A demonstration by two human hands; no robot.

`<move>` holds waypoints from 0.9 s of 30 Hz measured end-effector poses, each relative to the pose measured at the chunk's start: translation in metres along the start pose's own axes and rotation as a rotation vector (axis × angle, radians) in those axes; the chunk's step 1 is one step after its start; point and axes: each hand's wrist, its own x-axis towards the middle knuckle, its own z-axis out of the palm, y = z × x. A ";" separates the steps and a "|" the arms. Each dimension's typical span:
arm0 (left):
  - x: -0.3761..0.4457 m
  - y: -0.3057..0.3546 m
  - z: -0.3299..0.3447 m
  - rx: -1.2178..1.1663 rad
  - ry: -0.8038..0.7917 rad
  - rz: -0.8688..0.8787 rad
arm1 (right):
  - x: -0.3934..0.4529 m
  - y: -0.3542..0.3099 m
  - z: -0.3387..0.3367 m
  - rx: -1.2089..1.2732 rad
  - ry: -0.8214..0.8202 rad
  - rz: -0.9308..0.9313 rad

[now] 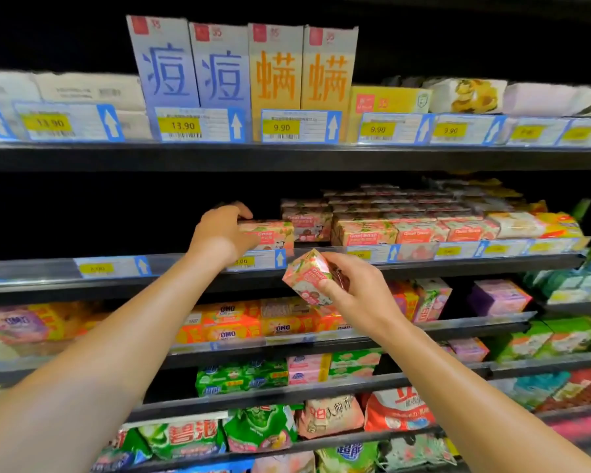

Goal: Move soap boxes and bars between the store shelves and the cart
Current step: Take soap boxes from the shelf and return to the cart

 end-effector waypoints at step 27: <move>0.000 0.078 0.041 0.246 0.064 0.182 | 0.000 0.040 -0.008 0.101 -0.039 -0.067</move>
